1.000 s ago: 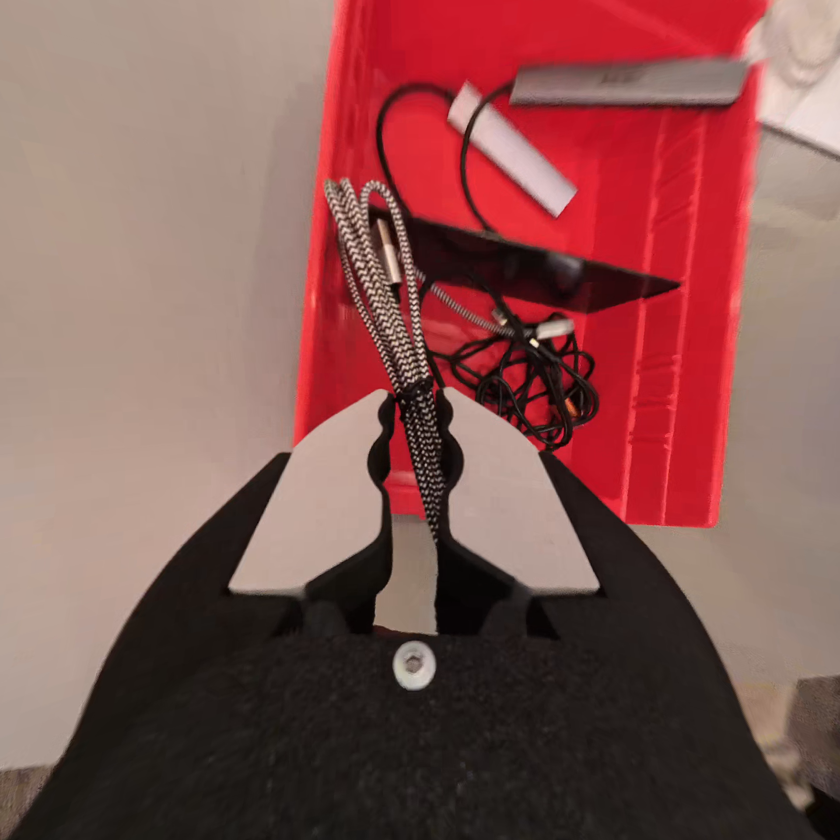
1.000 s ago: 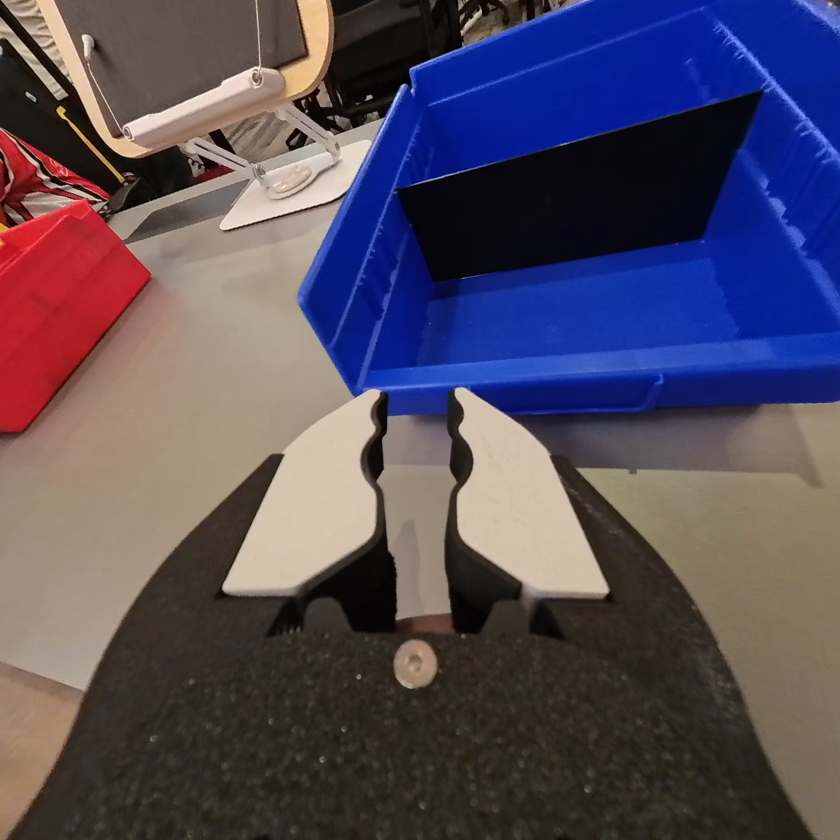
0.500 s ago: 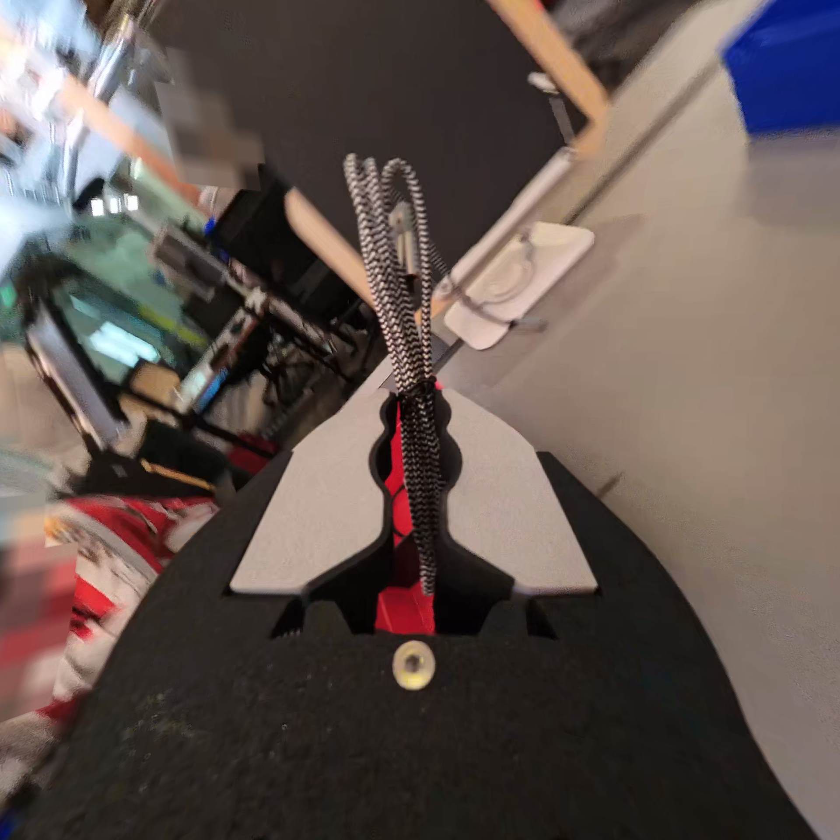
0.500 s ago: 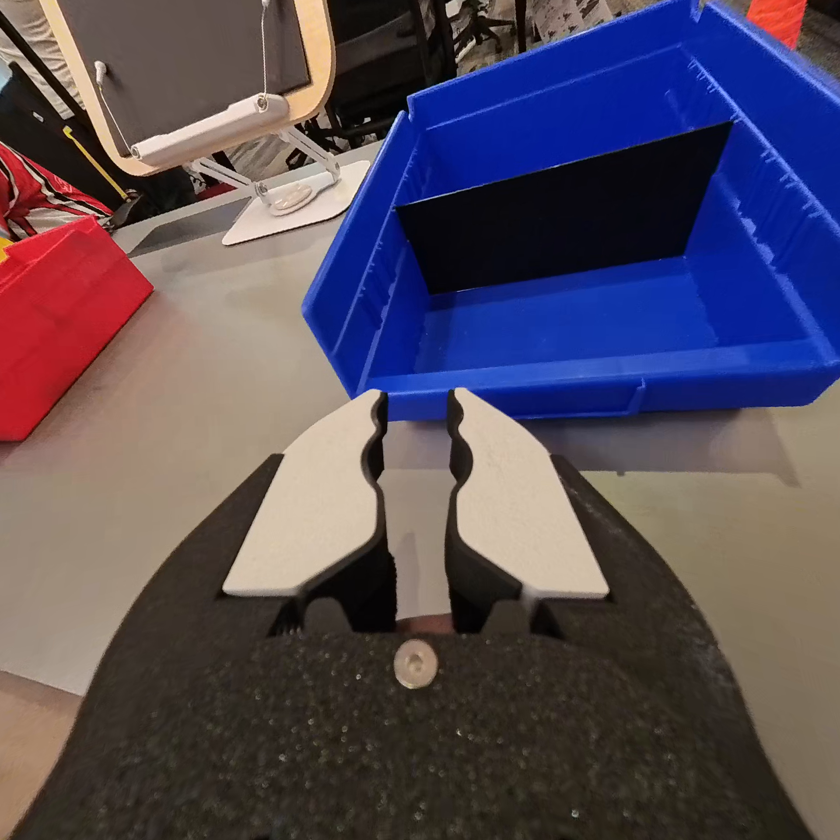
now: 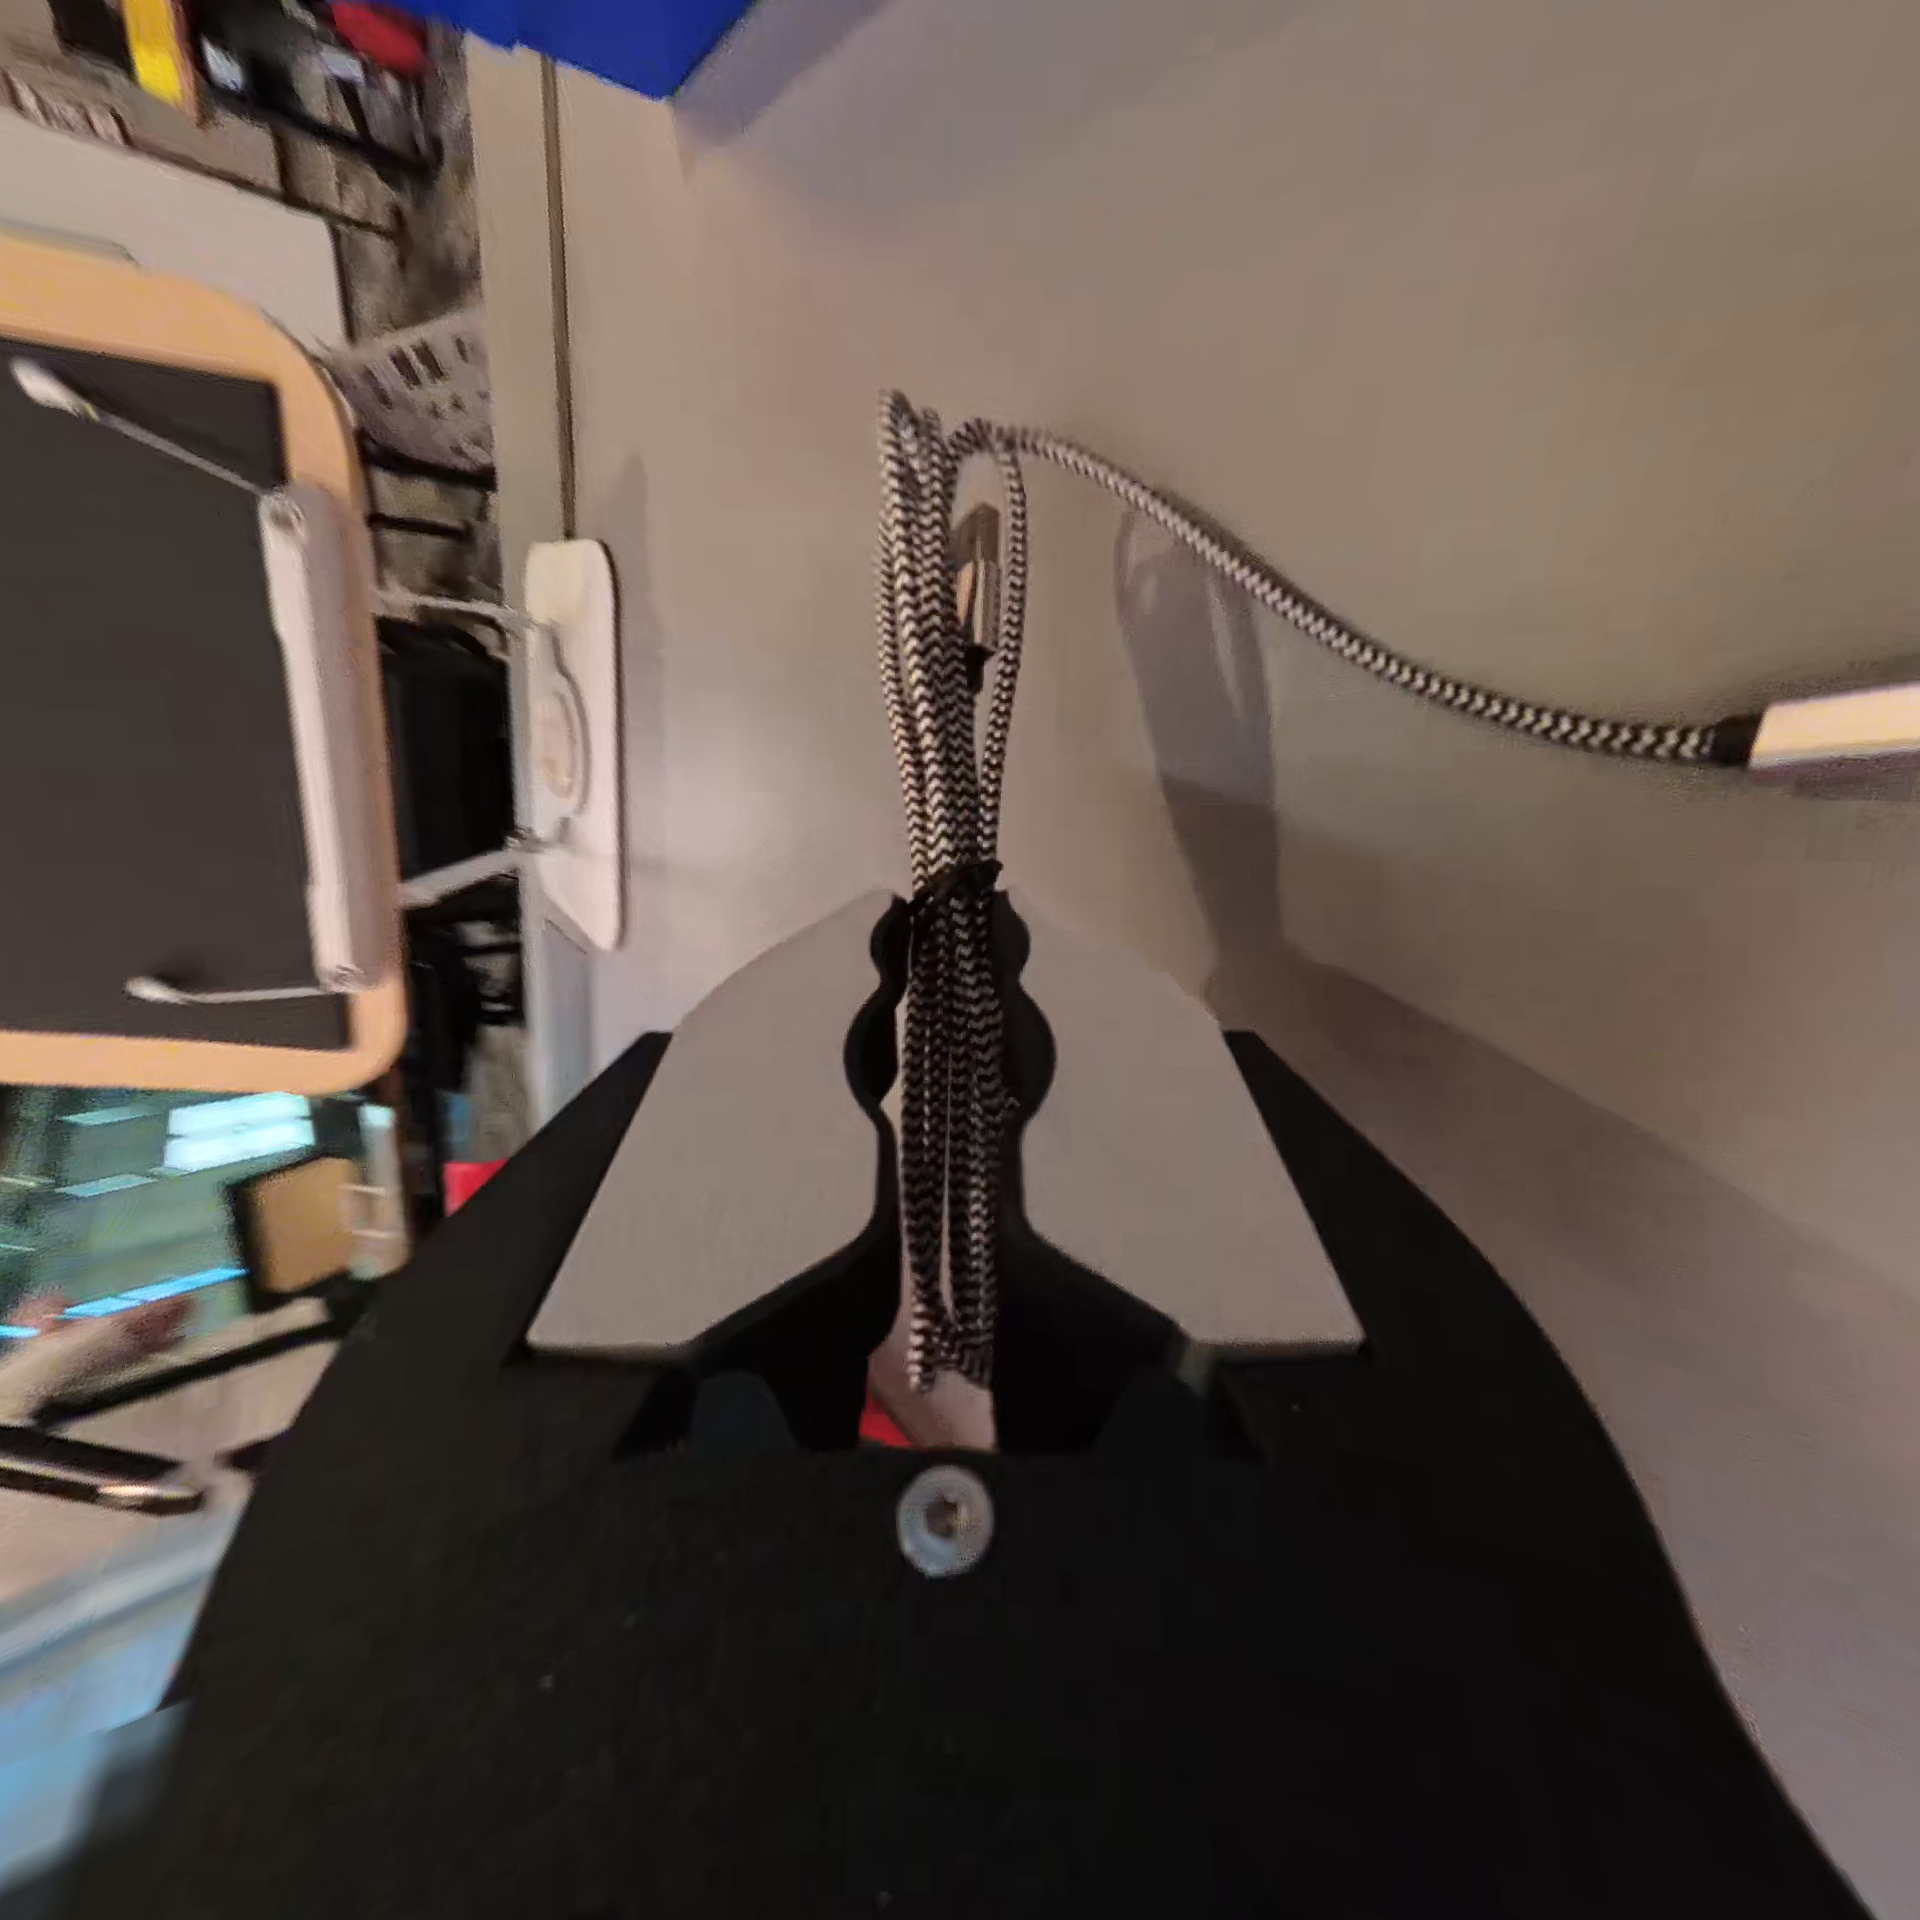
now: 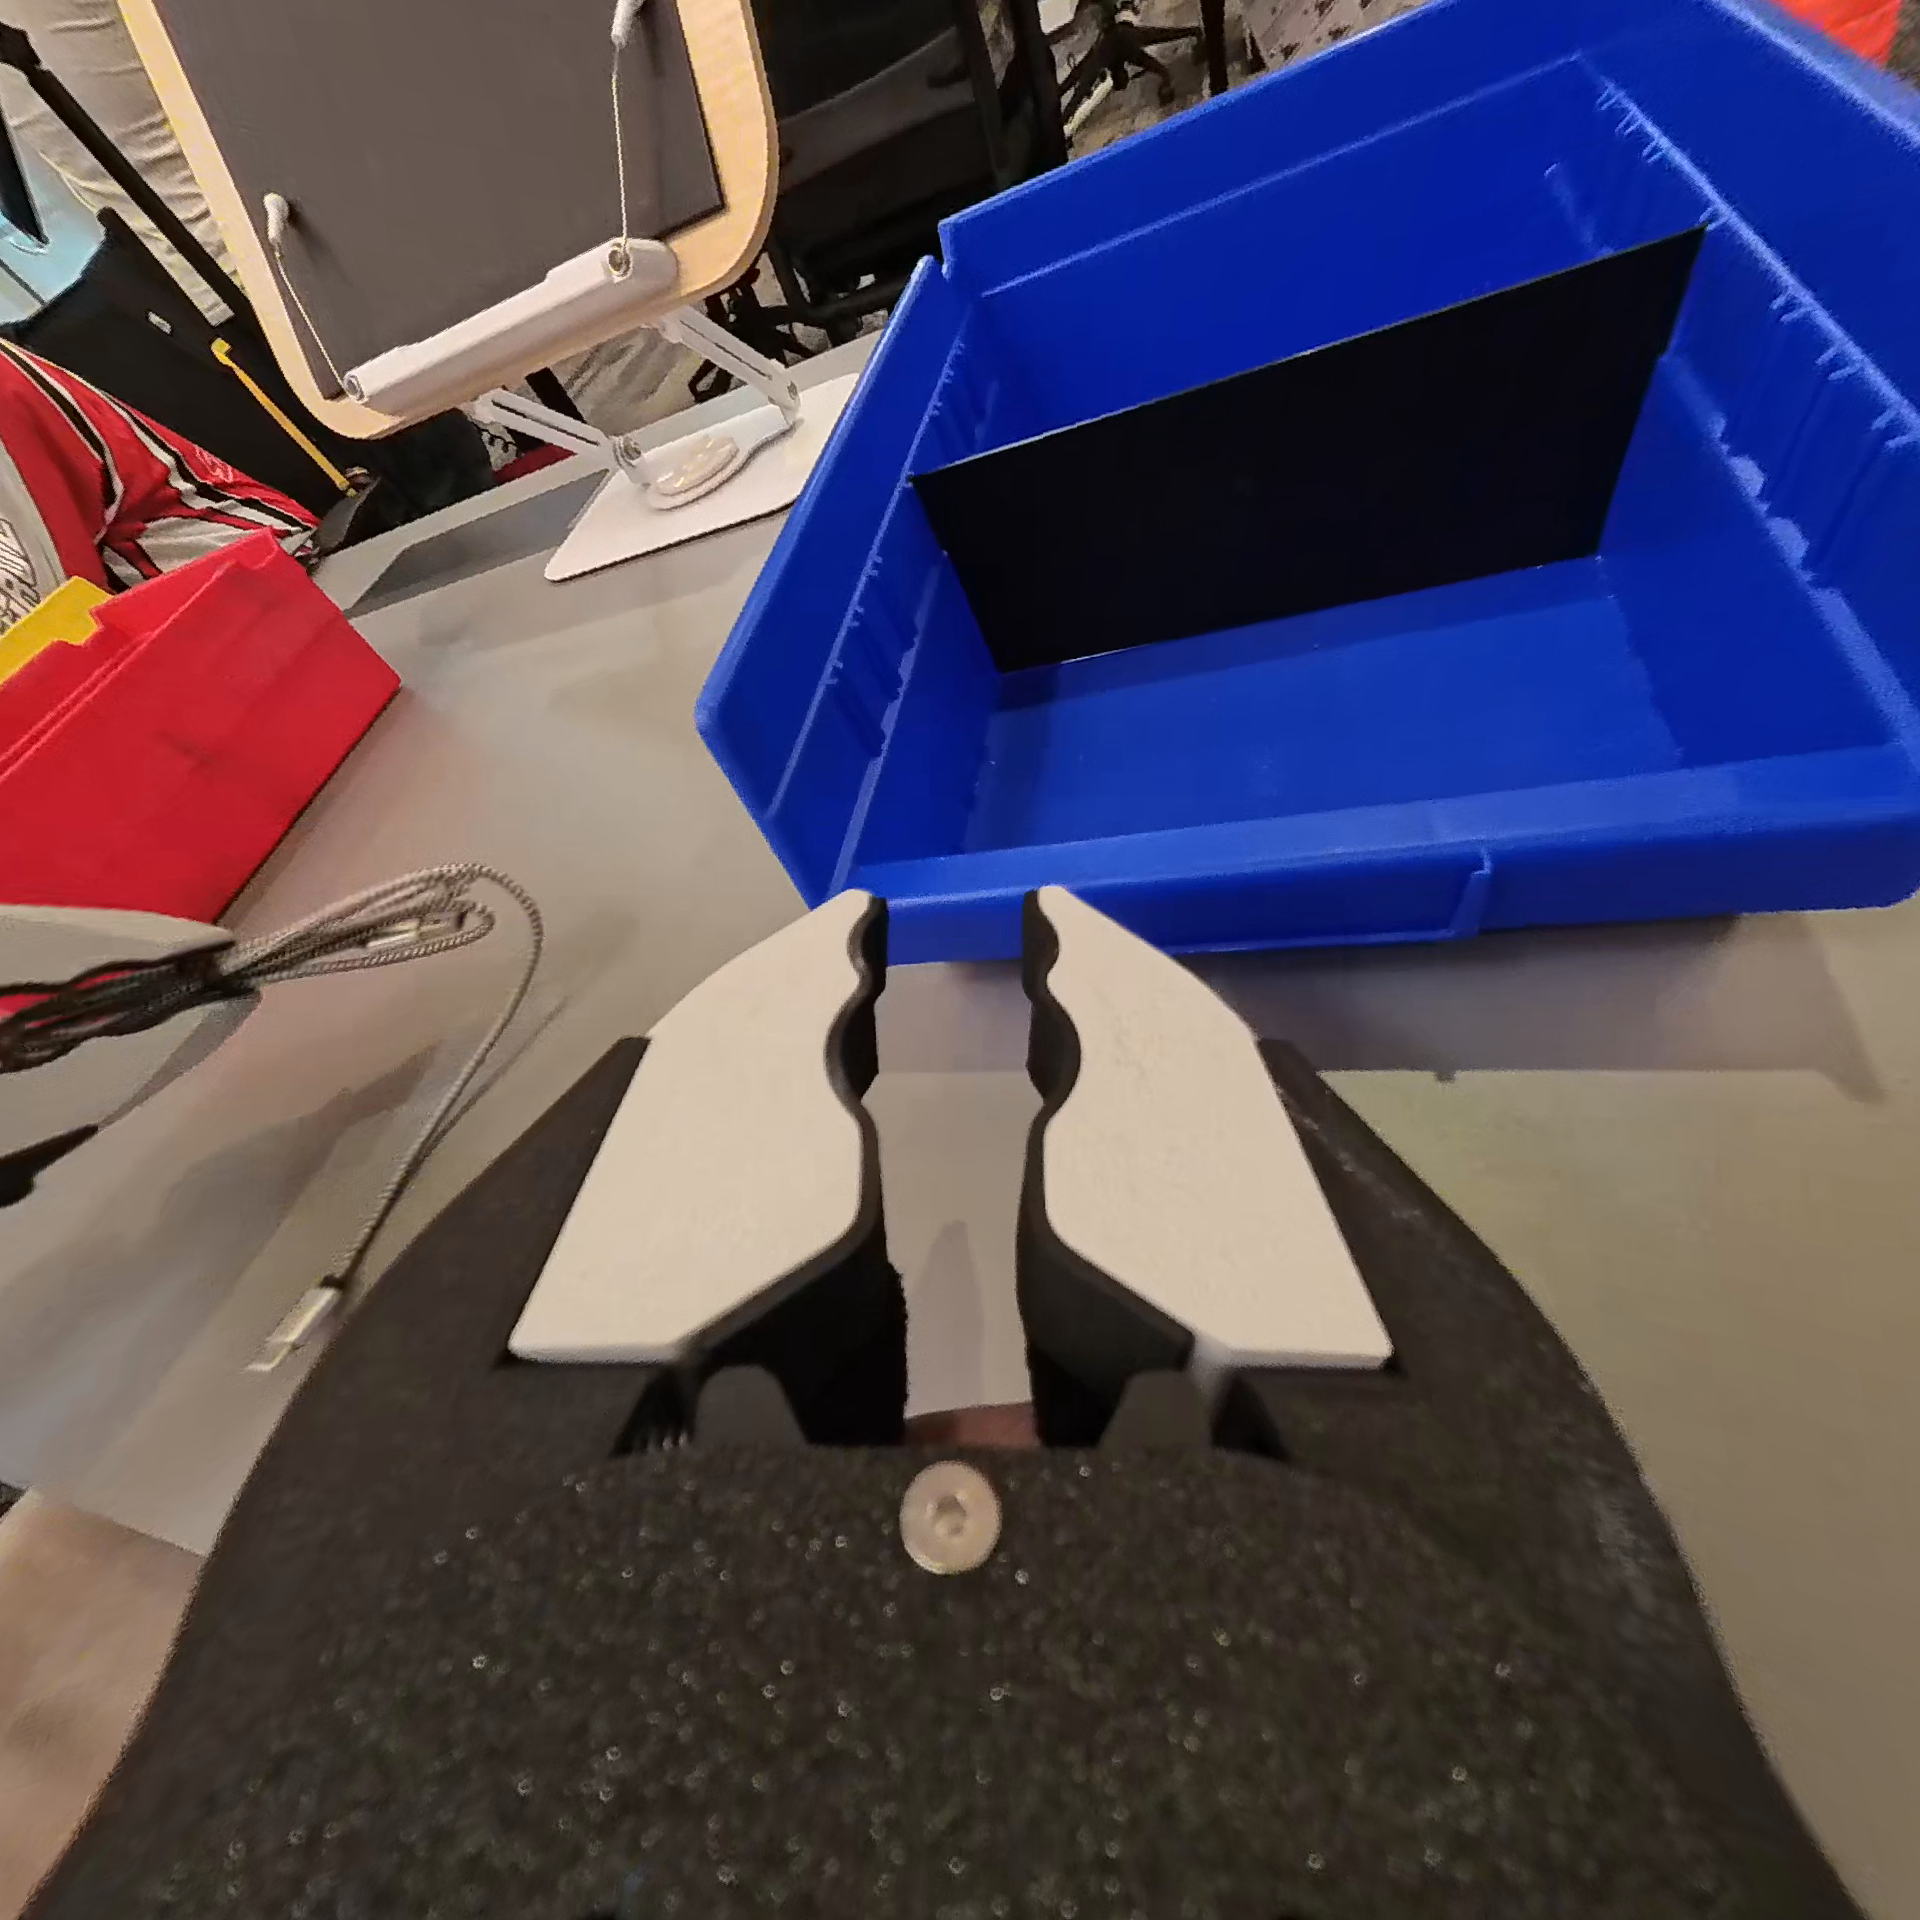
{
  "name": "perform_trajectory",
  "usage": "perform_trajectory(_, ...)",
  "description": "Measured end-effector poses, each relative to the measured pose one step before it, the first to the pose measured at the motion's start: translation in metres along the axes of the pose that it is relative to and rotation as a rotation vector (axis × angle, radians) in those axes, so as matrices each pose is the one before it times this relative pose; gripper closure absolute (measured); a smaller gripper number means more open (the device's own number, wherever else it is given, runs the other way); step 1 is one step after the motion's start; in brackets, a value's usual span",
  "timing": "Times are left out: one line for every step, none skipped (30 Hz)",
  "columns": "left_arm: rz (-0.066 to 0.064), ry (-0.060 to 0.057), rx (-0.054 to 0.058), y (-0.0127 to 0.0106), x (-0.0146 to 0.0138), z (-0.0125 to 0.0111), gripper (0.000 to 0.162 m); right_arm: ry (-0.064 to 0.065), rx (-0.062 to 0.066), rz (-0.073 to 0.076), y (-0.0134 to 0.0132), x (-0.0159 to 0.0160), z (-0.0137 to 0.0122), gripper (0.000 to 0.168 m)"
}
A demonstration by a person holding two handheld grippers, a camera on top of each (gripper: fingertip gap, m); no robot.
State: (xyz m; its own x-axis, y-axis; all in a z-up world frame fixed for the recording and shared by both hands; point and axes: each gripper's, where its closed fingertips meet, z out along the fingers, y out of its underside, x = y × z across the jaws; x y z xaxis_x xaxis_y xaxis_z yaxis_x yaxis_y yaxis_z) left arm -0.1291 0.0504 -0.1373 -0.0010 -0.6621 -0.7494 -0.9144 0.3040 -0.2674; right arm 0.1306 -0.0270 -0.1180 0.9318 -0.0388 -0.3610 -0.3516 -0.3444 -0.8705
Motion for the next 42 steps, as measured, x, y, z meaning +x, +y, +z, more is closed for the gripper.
perform_trajectory(-0.0935,0.0285,-0.0036,0.00183,-0.00128,0.00298,0.148,-0.0032,-0.0018,0.0002,0.00014,-0.00103,0.00077,0.144)
perform_trajectory(-0.1186,0.0452,-0.0227,0.00367,0.00115,0.00379,0.148,-0.0022,-0.0005,-0.0028,0.00001,-0.00112,0.00064,0.144)
perform_trajectory(-0.1382,0.0520,-0.0309,0.00441,0.00344,0.00434,0.148,-0.0009,-0.0012,-0.0048,0.00006,-0.00115,0.00047,0.144)
perform_trajectory(-0.1474,0.0420,-0.0369,0.00600,0.00363,0.00516,0.148,-0.0003,-0.0015,-0.0056,0.00021,-0.00117,0.00059,0.144)
perform_trajectory(-0.1445,0.0217,-0.0326,0.00665,0.00176,0.00527,0.148,0.0004,-0.0019,-0.0056,0.00039,-0.00091,0.00062,0.144)
perform_trajectory(-0.1308,0.0028,-0.0164,0.00670,-0.00004,0.00461,0.148,0.0006,-0.0031,-0.0048,0.00067,-0.00088,0.00070,0.144)
perform_trajectory(-0.1241,-0.0206,-0.0141,0.00761,-0.00338,0.00395,0.148,-0.0009,-0.0042,-0.0039,0.00089,-0.00079,0.00066,0.144)
perform_trajectory(-0.1122,-0.0294,0.0035,0.00522,-0.00488,0.00299,0.148,-0.0010,-0.0034,-0.0032,0.00073,-0.00079,0.00049,0.144)
perform_trajectory(-0.0923,-0.0071,0.0242,0.00275,-0.00135,0.00176,0.147,-0.0003,-0.0016,-0.0026,0.00045,-0.00058,0.00028,0.144)
perform_trajectory(-0.0819,0.0210,0.0124,0.00422,0.00374,0.00070,0.146,0.0000,-0.0008,-0.0026,0.00035,-0.00057,0.00003,0.144)
perform_trajectory(-0.0612,0.0394,0.0083,0.00457,0.00852,-0.00110,0.137,0.0001,-0.0011,-0.0028,0.00034,-0.00035,-0.00002,0.144)
perform_trajectory(-0.0280,0.0354,0.0149,0.00367,0.01034,-0.00398,0.128,0.0004,-0.0008,-0.0029,0.00040,-0.00030,-0.00028,0.144)
perform_trajectory(-0.0045,0.0311,-0.0014,0.00577,0.01107,-0.00519,0.119,0.0006,-0.0002,-0.0022,0.00031,-0.00001,-0.00022,0.144)
perform_trajectory(0.0078,0.0460,-0.0048,0.00597,0.01326,-0.00542,0.110,0.0002,-0.0004,-0.0006,0.00025,0.00001,-0.00017,0.144)
perform_trajectory(0.0109,0.0587,0.0025,0.00459,0.01426,-0.00608,0.107,-0.0012,0.0005,0.0010,0.00010,-0.00010,-0.00022,0.144)
perform_trajectory(0.0145,0.0416,0.0203,0.00209,0.01005,-0.00731,0.108,-0.0012,0.0012,0.0015,-0.00013,-0.00020,-0.00033,0.144)
perform_trajectory(0.0256,0.0284,0.0303,-0.00038,0.00630,-0.00795,0.108,-0.0002,0.0010,0.0010,-0.00009,0.00006,-0.00045,0.144)
perform_trajectory(0.0350,0.0468,0.0227,-0.00085,0.00740,-0.00806,0.108,-0.0002,0.0013,0.0003,-0.00008,0.00009,-0.00083,0.144)
perform_trajectory(0.0278,0.0356,0.0125,-0.00083,0.00406,-0.00817,0.108,0.0000,0.0017,-0.0001,-0.00008,0.00003,-0.00111,0.144)
perform_trajectory(0.0172,0.0088,0.0161,-0.00226,-0.00147,-0.00893,0.108,0.0007,0.0029,0.0005,-0.00021,0.00004,-0.00134,0.144)
perform_trajectory(0.0209,0.0142,0.0211,-0.00344,-0.00263,-0.00988,0.108,-0.0007,0.0046,0.0005,-0.00029,-0.00034,-0.00170,0.144)
perform_trajectory(0.0264,0.0161,0.0226,-0.00358,-0.00404,-0.01085,0.107,-0.0026,0.0051,-0.0001,-0.00025,-0.00097,-0.00185,0.144)
perform_trajectory(0.0250,-0.0033,0.0324,-0.00437,-0.00850,-0.01178,0.106,-0.0034,0.0058,-0.0017,-0.00031,-0.00149,-0.00200,0.144)
perform_trajectory(0.0270,-0.0108,0.0406,-0.00449,-0.01110,-0.01272,0.106,-0.0016,0.0068,-0.0043,-0.00030,-0.00165,-0.00177,0.144)
perform_trajectory(0.0291,-0.0104,0.0391,-0.00306,-0.01259,-0.01281,0.107,-0.0009,0.0045,-0.0071,0.00004,-0.00182,-0.00138,0.144)
perform_trajectory(0.0241,-0.0205,0.0321,-0.00066,-0.01483,-0.01240,0.109,0.0002,-0.0003,-0.0087,0.00046,-0.00191,-0.00052,0.144)
perform_trajectory(0.0206,-0.0247,0.0206,0.00244,-0.01641,-0.01187,0.111,-0.0003,0.0019,-0.0108,-0.00010,-0.00240,-0.00003,0.144)
perform_trajectory(0.0147,-0.0295,0.0164,0.00492,-0.01784,-0.01143,0.112,-0.0019,0.0056,-0.0172,-0.00025,-0.00254,0.00048,0.144)
perform_trajectory(-0.0030,-0.0365,0.0253,0.00577,-0.01928,-0.01095,0.112,-0.0004,-0.0027,-0.0202,0.00080,-0.00211,0.00106,0.144)
perform_trajectory(-0.0218,-0.0232,0.0341,0.00512,-0.01761,-0.00987,0.113,-0.0001,-0.0045,-0.0192,0.00114,-0.00184,0.00142,0.144)
perform_trajectory(-0.0325,-0.0023,0.0288,0.00441,-0.01425,-0.00823,0.115,-0.0020,-0.0016,-0.0148,0.00105,-0.00182,0.00142,0.144)
perform_trajectory(-0.0348,0.0110,0.0133,0.00309,-0.01116,-0.00626,0.115,-0.0055,0.0035,-0.0080,0.00007,-0.00219,0.00124,0.144)
perform_trajectory(-0.0358,0.0084,0.0081,-0.00053,-0.00947,-0.00463,0.115,-0.0078,0.0070,-0.0032,-0.00068,-0.00231,0.00127,0.144)
perform_trajectory(-0.0308,0.0120,0.0193,-0.00444,-0.00652,-0.00313,0.114,-0.0097,0.0061,-0.0039,-0.00105,-0.00215,0.00145,0.144)
perform_trajectory(-0.0200,0.0184,0.0273,-0.00584,-0.00387,-0.00212,0.114,-0.0048,0.0043,-0.0074,-0.00115,-0.00118,0.00165,0.144)
perform_trajectory(-0.0105,0.0116,0.0211,-0.00393,-0.00366,-0.00089,0.114,0.0016,0.0037,-0.0111,-0.00104,0.00010,0.00204,0.144)
perform_trajectory(-0.0038,0.0060,0.0050,-0.00105,-0.00417,0.00007,0.114,0.0045,0.0068,-0.0138,-0.00124,0.00071,0.00222,0.144)
perform_trajectory(-0.0038,0.0135,-0.0092,0.00031,-0.00291,0.00088,0.114,0.0062,0.0059,-0.0156,-0.00086,0.00125,0.00254,0.144)
perform_trajectory(-0.0041,0.0215,-0.0199,0.00017,-0.00221,0.00133,0.114,0.0090,0.0004,-0.0164,0.00030,0.00194,0.00299,0.144)
perform_trajectory(-0.0051,0.0189,-0.0360,0.00032,-0.00360,0.00184,0.114,0.0098,-0.0050,-0.0132,0.00108,0.00225,0.00312,0.144)
perform_trajectory(-0.0166,0.0119,-0.0567,0.00038,-0.00610,0.00261,0.114,0.0066,-0.0042,-0.0061,0.00088,0.00166,0.00293,0.144)
perform_trajectory(-0.0304,0.0090,-0.0645,-0.00149,-0.00794,0.00297,0.114,0.0038,-0.0005,0.0003,0.00012,0.00112,0.00257,0.144)
